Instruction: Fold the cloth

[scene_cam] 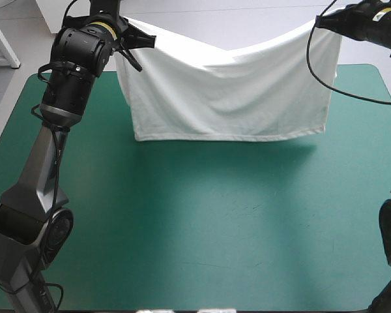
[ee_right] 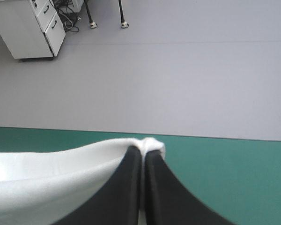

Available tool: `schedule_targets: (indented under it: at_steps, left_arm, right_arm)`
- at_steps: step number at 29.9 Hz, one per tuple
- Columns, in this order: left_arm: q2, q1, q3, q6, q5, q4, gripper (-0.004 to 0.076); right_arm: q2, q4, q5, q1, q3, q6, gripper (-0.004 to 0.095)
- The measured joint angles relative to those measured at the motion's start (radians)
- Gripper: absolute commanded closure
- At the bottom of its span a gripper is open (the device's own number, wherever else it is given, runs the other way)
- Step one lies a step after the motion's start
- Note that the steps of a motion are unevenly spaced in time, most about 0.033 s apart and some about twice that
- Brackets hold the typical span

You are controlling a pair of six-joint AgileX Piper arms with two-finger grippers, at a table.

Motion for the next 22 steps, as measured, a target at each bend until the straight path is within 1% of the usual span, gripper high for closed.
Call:
schedule_targets:
  at_steps: [2,4,7,10,12,14,17,22]
  left_arm:
    - [0.009,0.000,-0.009,-0.009,-0.025,0.005,0.0733]
    - [0.021,0.005,-0.014,-0.020,-0.026,0.007,0.0733]
    - [0.057,0.030,-0.016,-0.042,-0.007,-0.022,0.0733]
    - [0.107,0.064,-0.016,-0.049,0.080,-0.098,0.0733]
    - [0.147,0.076,-0.016,-0.048,0.167,-0.131,0.0733]
    - [0.178,0.077,-0.015,-0.043,0.240,-0.152,0.0733]
    - [0.202,0.076,-0.004,-0.038,0.286,-0.192,0.0733]
    - [0.189,0.075,0.094,-0.030,0.287,-0.222,0.0733]
  right_arm:
    - [0.029,0.006,-0.001,0.000,-0.046,0.000,0.0925]
    - [0.047,0.015,0.011,0.000,-0.066,0.000,0.0925]
    - [0.078,0.027,0.078,0.000,-0.072,0.003,0.0925]
    - [0.130,0.030,0.185,0.000,-0.073,0.019,0.0925]
    - [0.174,0.030,0.265,0.000,-0.073,0.035,0.0925]
    - [0.212,0.031,0.317,0.000,-0.071,0.046,0.0925]
    - [0.224,0.032,0.329,0.000,-0.031,0.057,0.0925]
    - [0.161,0.037,0.326,0.000,0.171,0.060,0.0925]
